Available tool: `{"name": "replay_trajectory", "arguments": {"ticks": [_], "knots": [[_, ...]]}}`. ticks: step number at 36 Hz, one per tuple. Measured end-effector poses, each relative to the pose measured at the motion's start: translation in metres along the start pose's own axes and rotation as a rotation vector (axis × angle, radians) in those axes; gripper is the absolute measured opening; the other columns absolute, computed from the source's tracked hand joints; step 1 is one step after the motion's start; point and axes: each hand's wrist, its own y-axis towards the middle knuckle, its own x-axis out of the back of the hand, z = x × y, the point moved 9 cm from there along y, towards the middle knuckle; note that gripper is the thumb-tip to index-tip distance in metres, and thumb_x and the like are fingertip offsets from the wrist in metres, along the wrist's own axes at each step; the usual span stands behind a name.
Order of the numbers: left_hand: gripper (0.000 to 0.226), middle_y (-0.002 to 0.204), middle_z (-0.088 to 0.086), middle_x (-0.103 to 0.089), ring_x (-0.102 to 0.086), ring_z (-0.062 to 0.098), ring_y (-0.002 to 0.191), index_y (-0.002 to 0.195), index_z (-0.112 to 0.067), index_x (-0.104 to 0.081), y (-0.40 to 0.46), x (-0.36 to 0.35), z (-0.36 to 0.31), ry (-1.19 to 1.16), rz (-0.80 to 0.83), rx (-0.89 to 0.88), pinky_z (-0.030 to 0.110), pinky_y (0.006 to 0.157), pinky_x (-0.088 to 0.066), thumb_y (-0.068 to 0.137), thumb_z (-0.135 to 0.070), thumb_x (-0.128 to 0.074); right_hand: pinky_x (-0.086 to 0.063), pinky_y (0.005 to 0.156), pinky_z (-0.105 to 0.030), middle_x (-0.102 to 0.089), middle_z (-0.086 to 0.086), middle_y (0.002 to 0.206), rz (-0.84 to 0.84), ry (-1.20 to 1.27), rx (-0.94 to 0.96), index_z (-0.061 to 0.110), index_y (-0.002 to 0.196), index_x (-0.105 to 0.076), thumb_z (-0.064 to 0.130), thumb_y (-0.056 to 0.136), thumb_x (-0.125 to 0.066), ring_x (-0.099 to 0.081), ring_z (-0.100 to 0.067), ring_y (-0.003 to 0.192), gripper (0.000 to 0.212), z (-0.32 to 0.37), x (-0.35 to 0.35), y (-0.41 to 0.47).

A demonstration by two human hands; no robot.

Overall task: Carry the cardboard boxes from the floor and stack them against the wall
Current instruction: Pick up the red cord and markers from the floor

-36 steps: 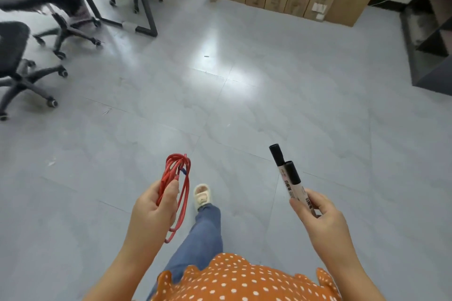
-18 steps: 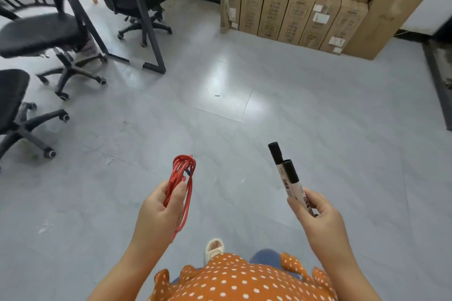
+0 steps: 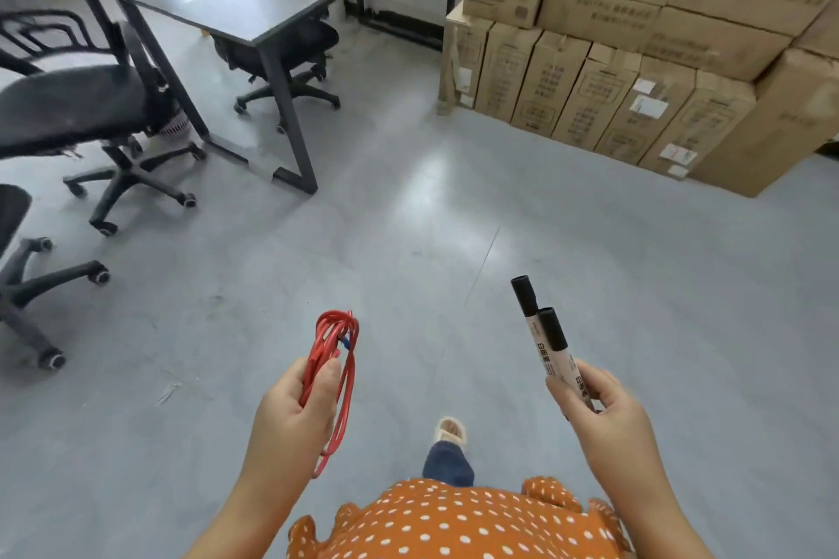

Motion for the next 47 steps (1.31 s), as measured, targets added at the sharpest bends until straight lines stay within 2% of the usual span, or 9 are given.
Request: {"name": "replay_trajectory", "arguments": {"ticks": [5,10,14,18,23,33,38,41,47], "knots": [[0.033,0.043,-0.005,-0.039,-0.035,0.005,0.038,0.084,-0.007,-0.058,0.085,-0.031,-0.053,-0.04,-0.03,-0.026,0.017,0.038,-0.031,0.089,-0.037,-0.046,-0.041,0.064,-0.025,-0.06,0.003,0.088,0.027,-0.01,0.071,0.035,0.09,-0.065,0.02,0.089,-0.064,-0.054,-0.01,0.078,0.014,0.063,-0.003,0.11],[0.027,0.043,-0.006,-0.045,-0.041,0.005,0.036,0.083,-0.006,-0.057,0.159,-0.046,-0.082,-0.078,-0.054,-0.007,0.012,0.037,-0.032,0.094,-0.028,-0.045,-0.039,0.064,-0.025,-0.059,-0.005,0.087,0.106,-0.035,0.084,0.036,0.087,-0.065,0.019,0.089,-0.064,-0.05,-0.006,0.074,0.017,0.096,-0.034,0.186],[0.027,0.042,-0.007,-0.045,-0.038,0.005,0.037,0.08,-0.01,-0.057,0.23,-0.046,-0.085,-0.077,-0.065,0.034,0.016,0.04,-0.032,0.094,-0.029,-0.046,-0.037,0.064,-0.015,-0.06,-0.003,0.089,0.145,-0.053,0.059,0.034,0.087,-0.066,0.018,0.089,-0.065,-0.051,-0.004,0.079,0.017,0.114,-0.067,0.247],[0.029,0.046,-0.006,-0.045,-0.038,0.007,0.044,0.08,-0.013,-0.06,0.313,-0.037,-0.093,-0.041,-0.089,0.045,0.026,0.047,-0.034,0.091,-0.037,-0.047,-0.039,0.069,-0.026,-0.06,-0.004,0.091,0.124,-0.062,0.06,0.034,0.084,-0.065,0.018,0.089,-0.064,-0.05,-0.005,0.081,0.017,0.147,-0.103,0.315],[0.028,0.044,-0.007,-0.036,-0.031,0.005,0.039,0.082,-0.008,-0.057,0.42,-0.018,-0.134,-0.024,-0.056,-0.008,0.023,0.042,-0.027,0.094,-0.032,-0.047,-0.04,0.069,-0.027,-0.059,-0.003,0.089,0.077,-0.001,0.067,0.036,0.084,-0.065,0.019,0.09,-0.064,-0.052,-0.011,0.077,0.019,0.206,-0.155,0.394],[0.028,0.045,-0.007,-0.033,-0.027,0.005,0.04,0.075,-0.005,-0.047,0.589,0.005,-0.213,-0.009,-0.037,-0.12,0.017,0.039,-0.025,0.097,-0.021,-0.046,-0.039,0.067,-0.014,-0.064,0.006,0.094,0.152,0.048,0.083,0.038,0.086,-0.065,0.016,0.088,-0.065,-0.053,0.001,0.084,0.022,0.302,-0.252,0.516],[0.028,0.044,-0.008,-0.034,-0.028,0.004,0.04,0.073,-0.007,-0.048,0.66,-0.005,-0.228,-0.007,-0.018,-0.101,0.017,0.041,-0.025,0.097,-0.022,-0.046,-0.043,0.071,-0.023,-0.064,0.006,0.095,0.129,0.032,0.05,0.039,0.087,-0.064,0.017,0.088,-0.065,-0.054,0.003,0.08,0.022,0.322,-0.268,0.588],[0.028,0.044,-0.009,-0.032,-0.027,0.004,0.038,0.077,-0.003,-0.049,0.706,-0.014,-0.238,-0.007,-0.034,-0.094,0.015,0.04,-0.024,0.097,-0.022,-0.046,-0.045,0.076,-0.03,-0.064,0.006,0.094,0.146,0.014,0.055,0.043,0.086,-0.062,0.02,0.089,-0.065,-0.057,-0.007,0.083,0.023,0.336,-0.282,0.637],[0.028,0.044,-0.007,-0.034,-0.028,0.005,0.038,0.077,-0.004,-0.05,0.805,-0.034,-0.272,-0.015,-0.154,-0.105,0.016,0.039,-0.025,0.097,-0.023,-0.046,-0.041,0.065,-0.011,-0.062,0.007,0.094,0.27,-0.043,0.11,0.04,0.086,-0.061,0.017,0.09,-0.063,-0.055,-0.002,0.082,0.023,0.382,-0.317,0.758]]}}
